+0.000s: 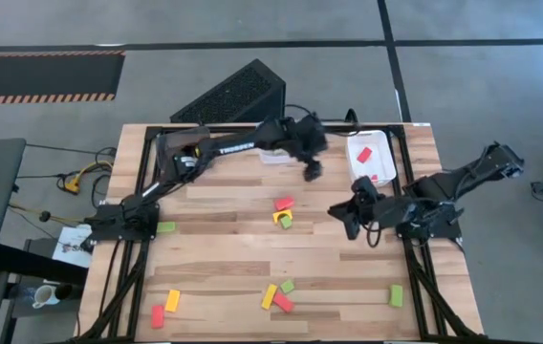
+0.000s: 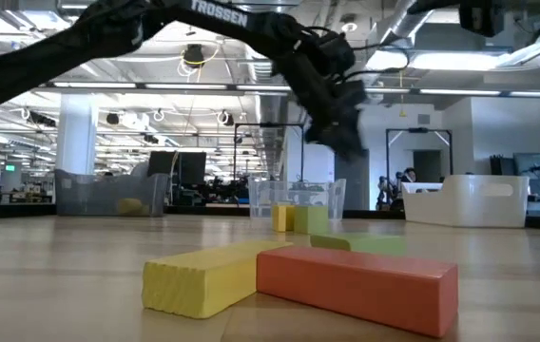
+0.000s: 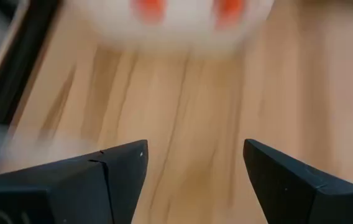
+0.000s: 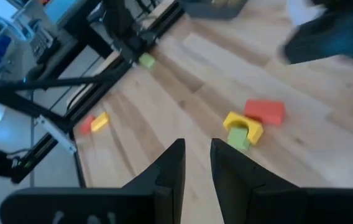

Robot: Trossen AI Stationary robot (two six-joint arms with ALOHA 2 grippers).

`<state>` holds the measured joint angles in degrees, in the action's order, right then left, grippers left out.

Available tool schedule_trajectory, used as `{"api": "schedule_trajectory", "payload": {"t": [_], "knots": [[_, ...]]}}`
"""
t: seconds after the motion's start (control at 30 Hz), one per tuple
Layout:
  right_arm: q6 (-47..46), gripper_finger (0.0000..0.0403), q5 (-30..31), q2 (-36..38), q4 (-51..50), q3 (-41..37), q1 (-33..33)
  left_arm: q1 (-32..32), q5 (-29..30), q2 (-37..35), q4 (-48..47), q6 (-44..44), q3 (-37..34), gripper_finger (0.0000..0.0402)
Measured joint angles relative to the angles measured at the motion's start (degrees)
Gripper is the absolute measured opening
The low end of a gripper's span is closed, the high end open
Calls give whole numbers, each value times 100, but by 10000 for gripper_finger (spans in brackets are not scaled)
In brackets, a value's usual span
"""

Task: Sort & place blocks by color
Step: Put the green block into the transparent bin

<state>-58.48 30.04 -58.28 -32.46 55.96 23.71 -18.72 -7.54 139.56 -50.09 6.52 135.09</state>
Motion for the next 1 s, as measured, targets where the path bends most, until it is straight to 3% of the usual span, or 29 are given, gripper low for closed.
{"api": "schedule_trajectory", "payload": {"t": [0.13, 0.23, 0.47, 0.73, 0.87, 1.0], "knots": [[384, 98, -22, 1, 202, 0, -249, -39, 564, -356, -1615, 201, -17, 245], [771, 98, -20, -1, 209, 0, -394, -68, 677, -655, -2399, 172, -16, 245], [1184, 98, -21, -234, 315, 2, -899, 2, 675, -2078, -2741, 92, -810, 245], [2682, 98, -1430, -1210, 1423, 7, -1568, 31, 690, -4856, -1251, -345, -3722, 245], [2858, 104, -1883, -1918, 1538, 72, -1841, 159, 691, -6204, 93, -758, -5574, 245], [2951, 128, -2718, -2573, 1518, 283, -2167, 362, 690, -7373, 1416, -1332, -7249, 245]]}}
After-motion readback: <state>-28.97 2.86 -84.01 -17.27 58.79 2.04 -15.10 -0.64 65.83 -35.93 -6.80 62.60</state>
